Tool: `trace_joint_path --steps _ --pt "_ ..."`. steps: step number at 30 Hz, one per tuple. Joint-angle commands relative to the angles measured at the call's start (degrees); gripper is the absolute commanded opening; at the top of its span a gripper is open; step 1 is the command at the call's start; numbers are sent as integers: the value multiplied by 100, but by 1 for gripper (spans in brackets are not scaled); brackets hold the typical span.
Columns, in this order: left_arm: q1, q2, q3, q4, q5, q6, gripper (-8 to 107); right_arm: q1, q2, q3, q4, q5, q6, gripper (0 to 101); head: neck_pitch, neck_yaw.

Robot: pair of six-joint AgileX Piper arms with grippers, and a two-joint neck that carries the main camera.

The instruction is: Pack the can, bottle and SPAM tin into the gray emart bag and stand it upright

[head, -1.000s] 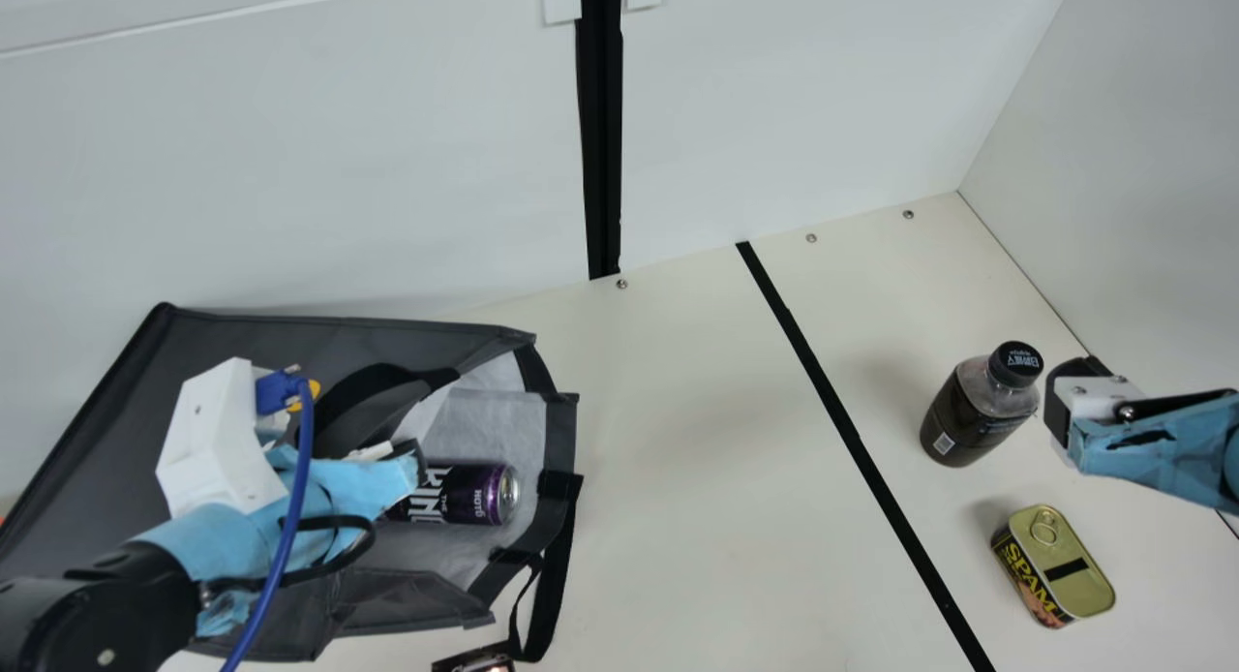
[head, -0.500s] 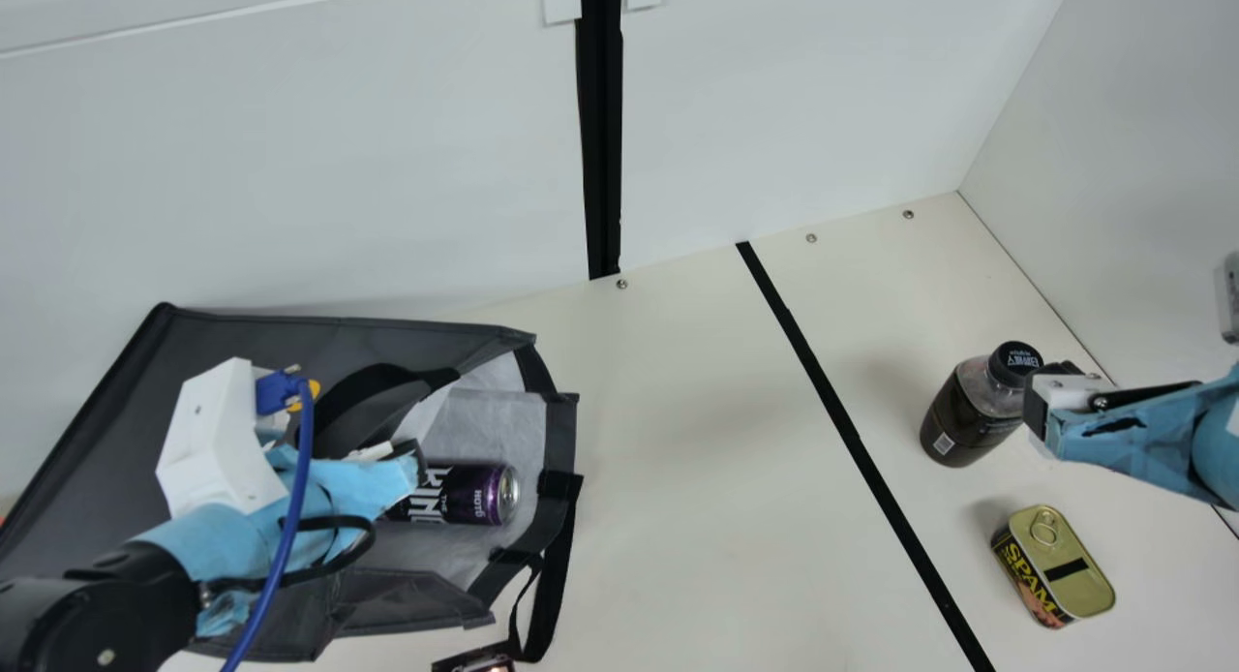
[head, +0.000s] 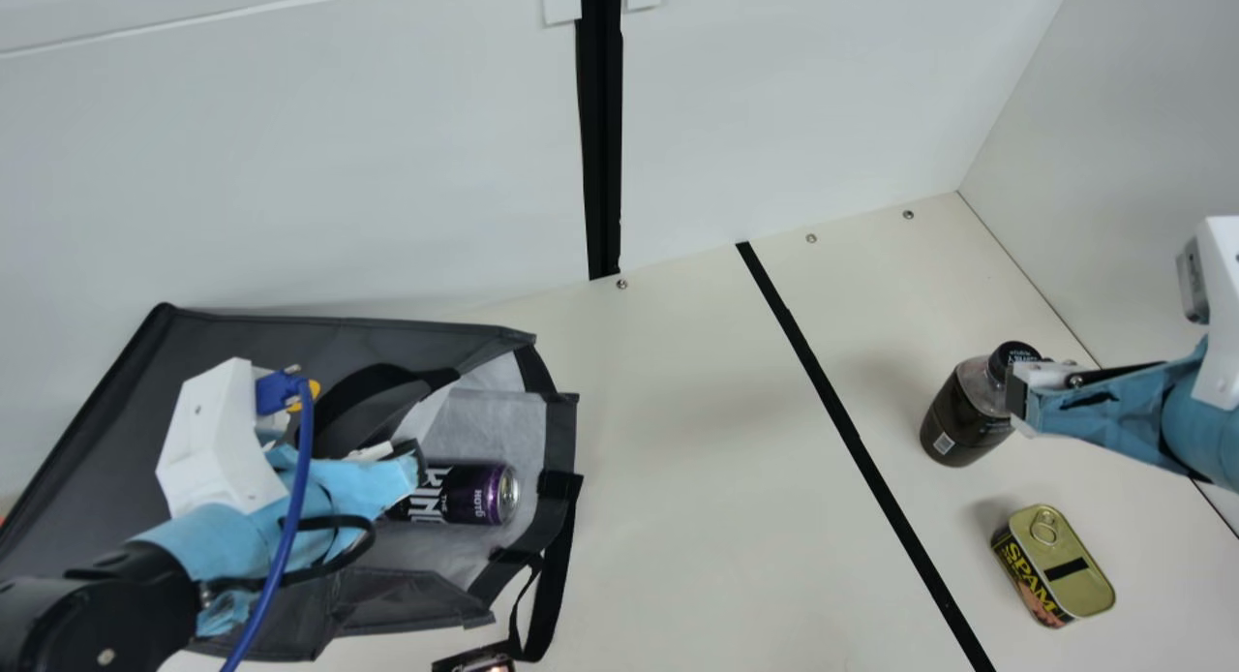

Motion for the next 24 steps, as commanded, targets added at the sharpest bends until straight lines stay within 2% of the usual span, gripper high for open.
trace_joint_path --steps 1,9,24 --pt "0 0 0 0 0 0 -8 -43 63 -25 44 4 -27 95 -130 -5" --pt "0 0 0 0 0 0 -8 -334 397 -155 350 -9 -203 95 -130 -5" --pt "0 0 0 0 0 0 -8 -1072 1104 34 977 -516 -852 95 -130 -5"
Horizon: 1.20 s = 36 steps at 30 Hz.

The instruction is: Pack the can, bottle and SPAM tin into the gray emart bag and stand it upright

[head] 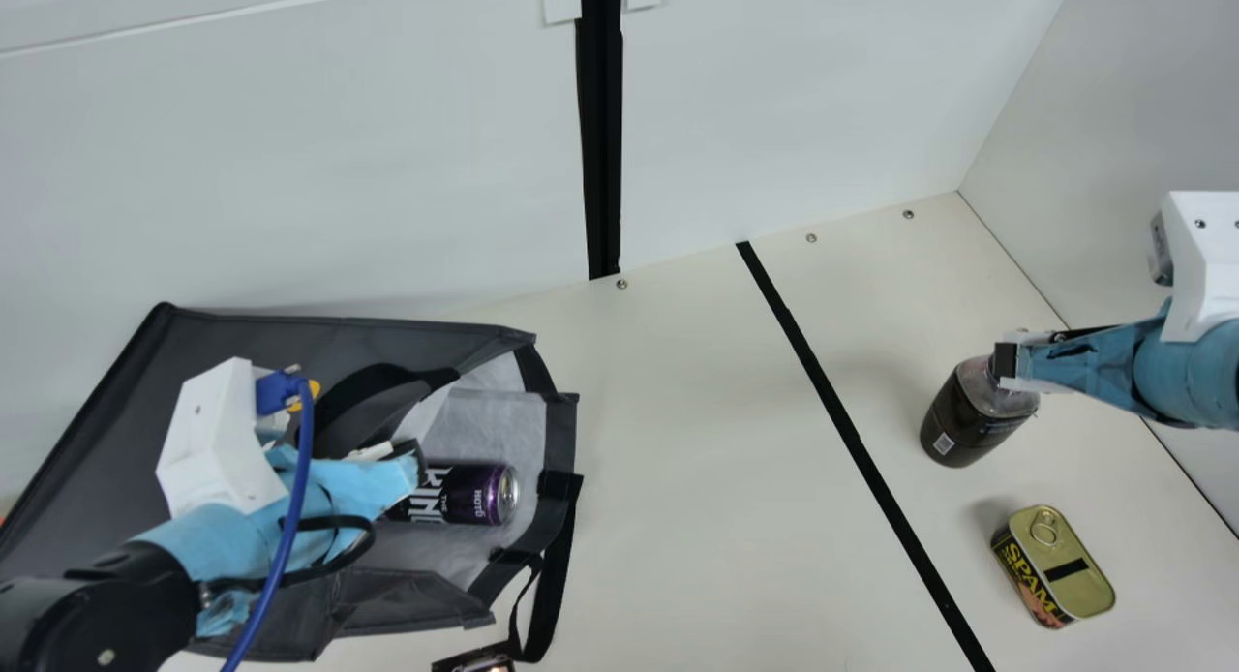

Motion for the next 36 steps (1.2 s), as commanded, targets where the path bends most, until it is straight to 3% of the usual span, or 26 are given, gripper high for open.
trace_joint_path --steps 1,14,36 --pt "0 0 0 0 0 0 -8 -78 91 10 79 -65 -88 95 -130 -5" --pt "0 0 0 0 0 0 -8 -331 802 38 432 -404 -407 95 -130 -5" --pt "0 0 0 0 0 0 -8 -67 1724 89 543 -771 -417 95 -130 -5"
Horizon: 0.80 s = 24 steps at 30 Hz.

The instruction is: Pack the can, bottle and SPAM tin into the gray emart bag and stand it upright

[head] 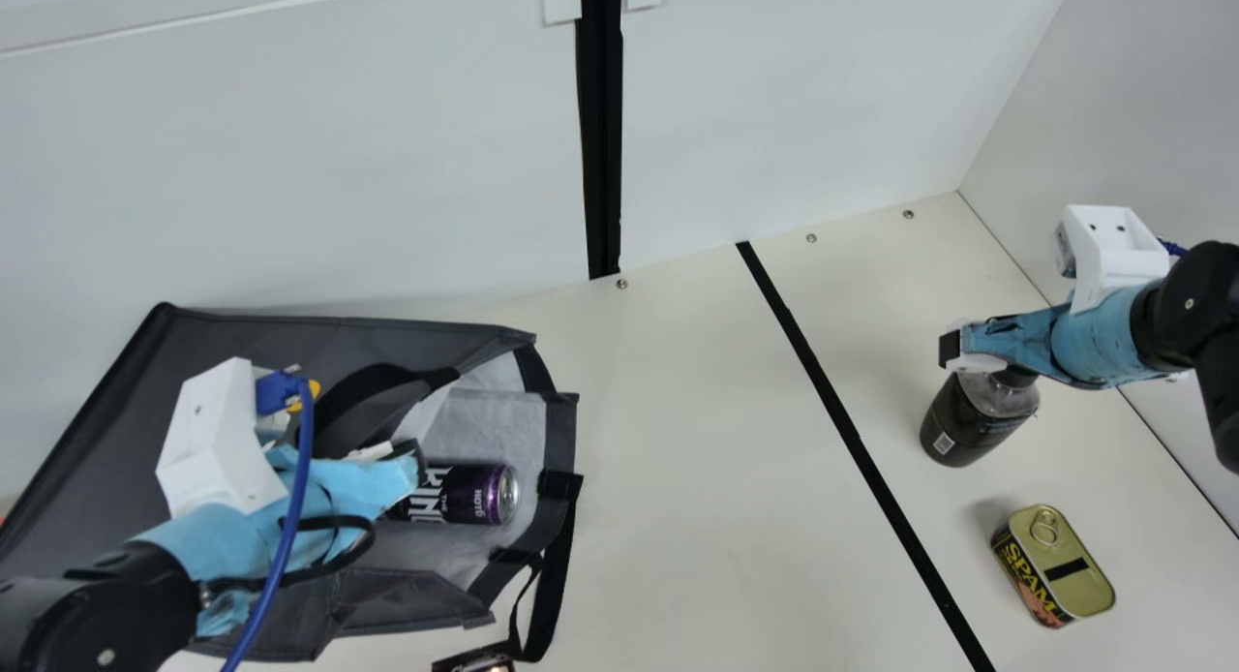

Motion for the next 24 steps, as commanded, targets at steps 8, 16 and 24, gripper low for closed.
trace_joint_path --steps 8,16,24 --pt "0 0 0 0 0 0 -8 36 173 11 -5 13 -26 88 -130 -5" --pt "0 0 0 0 0 0 -8 9 241 20 39 60 -71 35 -130 -5" --pt "0 0 0 0 0 0 -8 -89 212 -15 278 137 -314 0 -130 -5"
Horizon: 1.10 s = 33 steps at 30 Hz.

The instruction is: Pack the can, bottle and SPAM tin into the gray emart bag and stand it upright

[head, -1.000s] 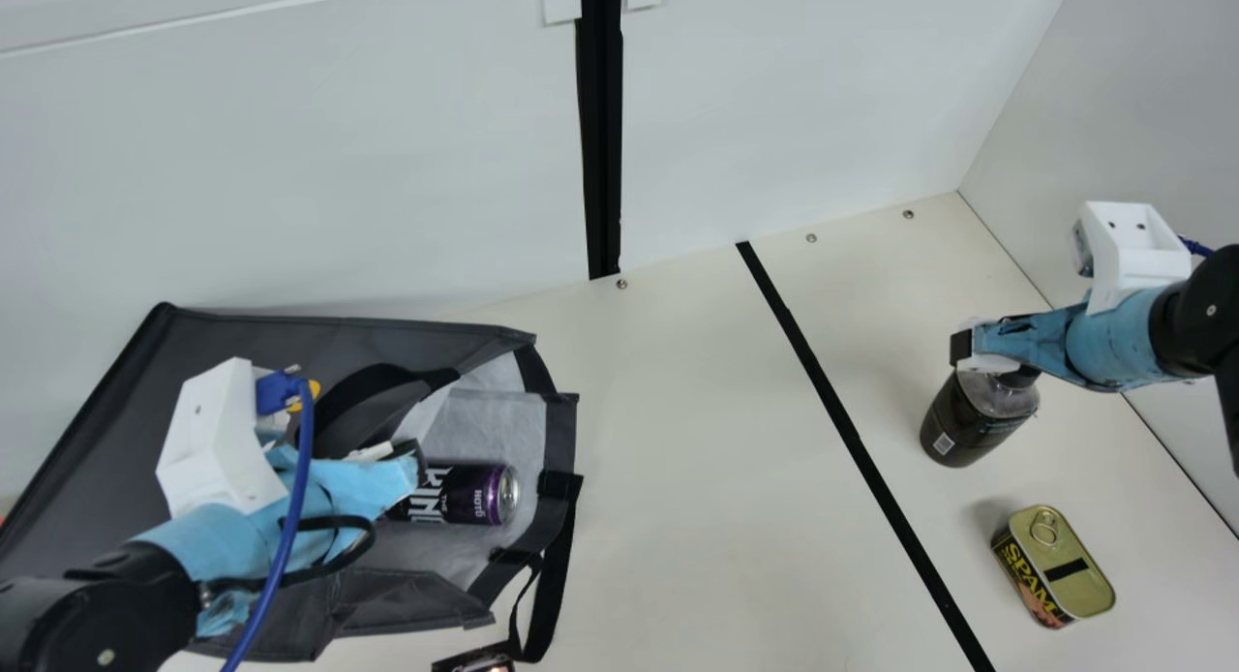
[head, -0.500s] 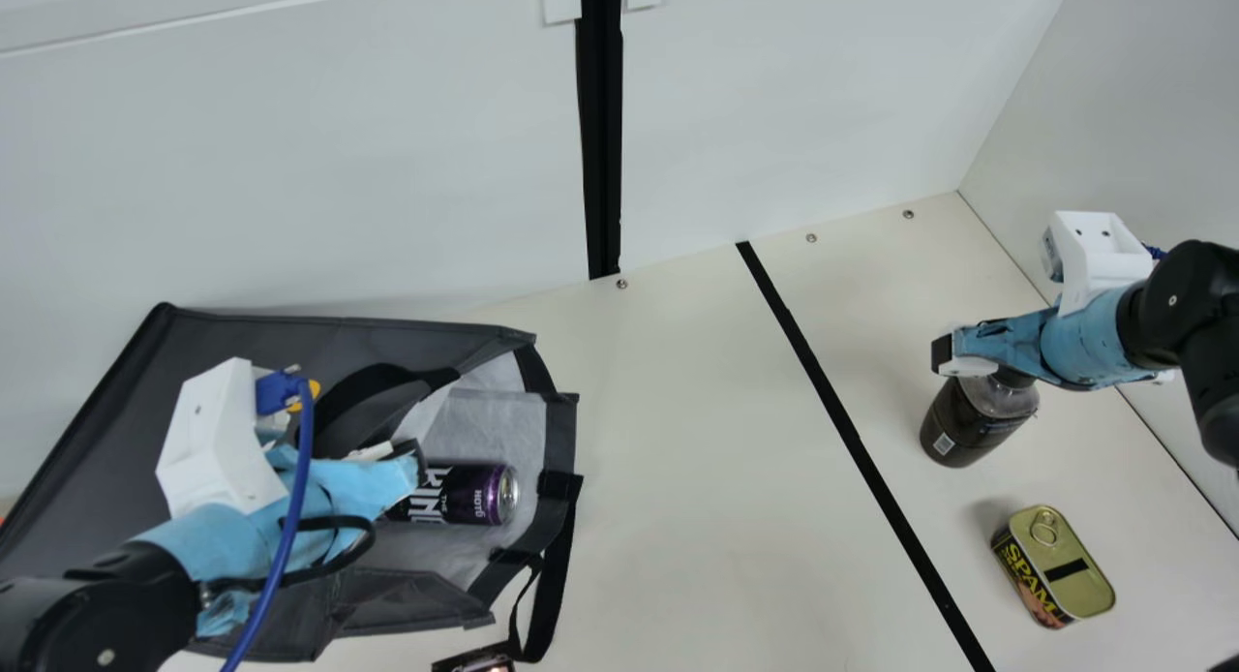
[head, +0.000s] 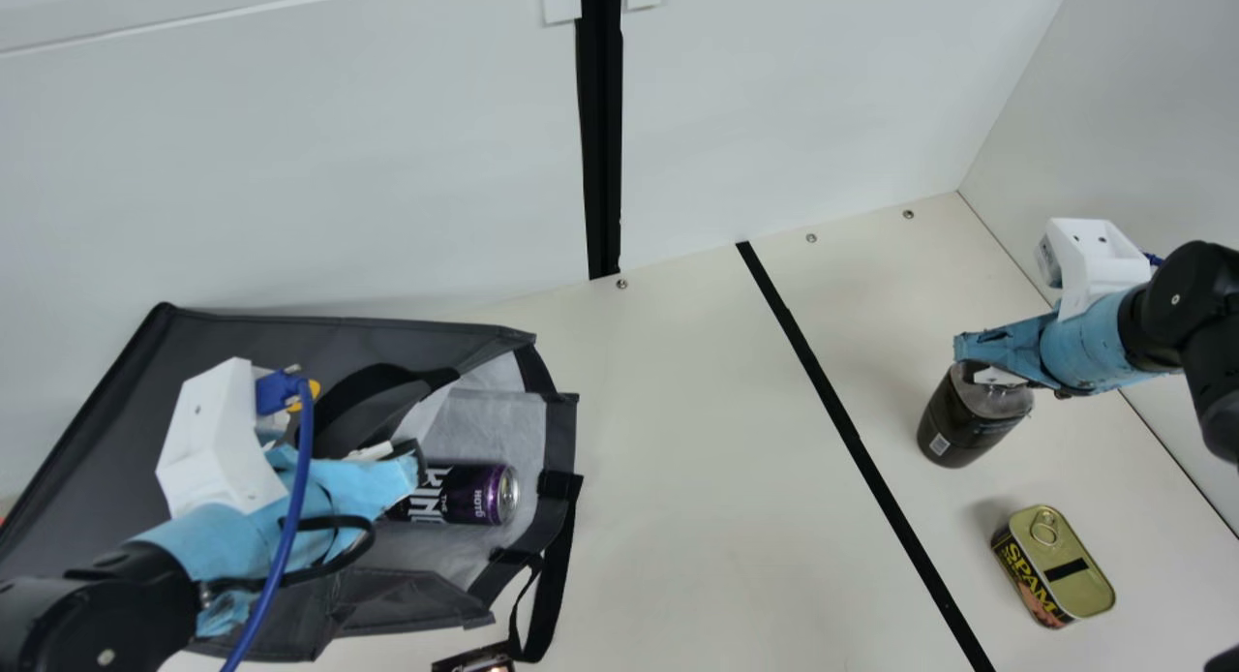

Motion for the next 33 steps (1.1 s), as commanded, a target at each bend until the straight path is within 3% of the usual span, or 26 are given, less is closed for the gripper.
trace_joint_path --steps 1,24,33 --pt "0 0 0 0 0 0 -8 -35 -23 -40 65 -7 -92 0 -130 -5" --pt "0 0 0 0 0 0 -8 -358 -186 -739 1141 601 -1796 0 -130 -5" --pt "0 0 0 0 0 0 -8 -336 -513 -747 1375 893 -2294 0 -130 -5"
